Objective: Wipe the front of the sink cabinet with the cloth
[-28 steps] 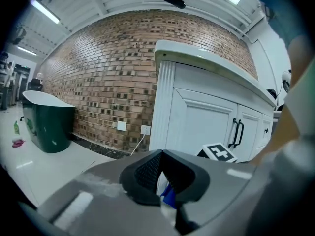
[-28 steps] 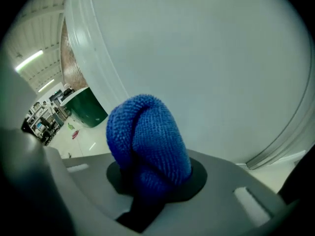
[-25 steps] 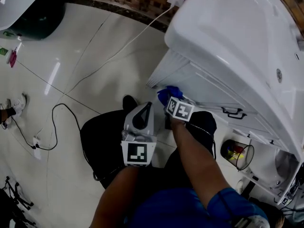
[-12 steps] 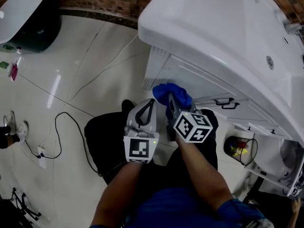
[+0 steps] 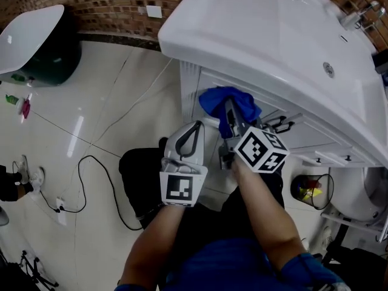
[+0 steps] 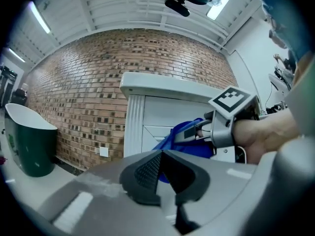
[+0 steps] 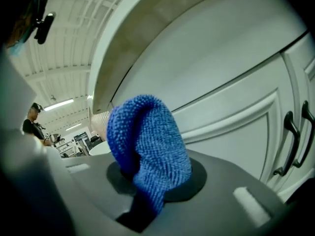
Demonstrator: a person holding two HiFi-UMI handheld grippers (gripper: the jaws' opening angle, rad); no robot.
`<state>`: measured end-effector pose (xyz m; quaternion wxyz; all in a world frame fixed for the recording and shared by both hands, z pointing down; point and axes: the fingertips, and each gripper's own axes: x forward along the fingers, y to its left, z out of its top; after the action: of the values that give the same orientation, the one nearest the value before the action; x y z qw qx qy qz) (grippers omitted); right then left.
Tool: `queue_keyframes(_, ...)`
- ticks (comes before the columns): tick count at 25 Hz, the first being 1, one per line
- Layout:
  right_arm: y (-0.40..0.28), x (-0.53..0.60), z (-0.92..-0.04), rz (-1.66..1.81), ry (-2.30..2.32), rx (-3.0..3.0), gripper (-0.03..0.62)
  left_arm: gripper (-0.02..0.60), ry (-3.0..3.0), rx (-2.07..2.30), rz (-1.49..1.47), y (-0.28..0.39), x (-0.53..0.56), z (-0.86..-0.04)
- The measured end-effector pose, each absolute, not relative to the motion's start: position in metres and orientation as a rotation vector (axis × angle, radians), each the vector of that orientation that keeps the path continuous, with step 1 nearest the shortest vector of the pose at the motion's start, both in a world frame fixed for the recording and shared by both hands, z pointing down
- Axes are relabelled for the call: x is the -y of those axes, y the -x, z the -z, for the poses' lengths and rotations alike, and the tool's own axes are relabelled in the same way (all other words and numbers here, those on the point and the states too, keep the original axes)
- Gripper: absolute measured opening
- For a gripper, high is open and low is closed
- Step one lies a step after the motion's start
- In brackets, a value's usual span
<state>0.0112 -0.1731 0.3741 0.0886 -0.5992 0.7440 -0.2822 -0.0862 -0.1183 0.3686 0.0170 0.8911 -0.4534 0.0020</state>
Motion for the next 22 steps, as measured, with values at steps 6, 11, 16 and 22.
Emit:
queue_keyframes(6,-0.016,0.166,-0.396,0.902,1.828,-2.202,0.072,0.002,-2.728,1.377,-0.19,0.095,0.12,-0.403)
queue_keyframes(11,-0.019,0.166,-0.446,1.013,1.884,-2.201,0.072,0.002,-2.68,1.366,-0.226,0.097,0.123,-0.426)
queue_keyframes(16,-0.023,0.167,-0.513,1.174,1.953,-2.162,0.072,0.002,-2.639,1.357,-0.252,0.098,0.129,-0.443)
queue_keyframes(22,-0.032,0.166,-0.599,1.414,2.019,-2.08,0.072,0.002,-2.612,1.342,-0.296,0.094,0.134,-0.459)
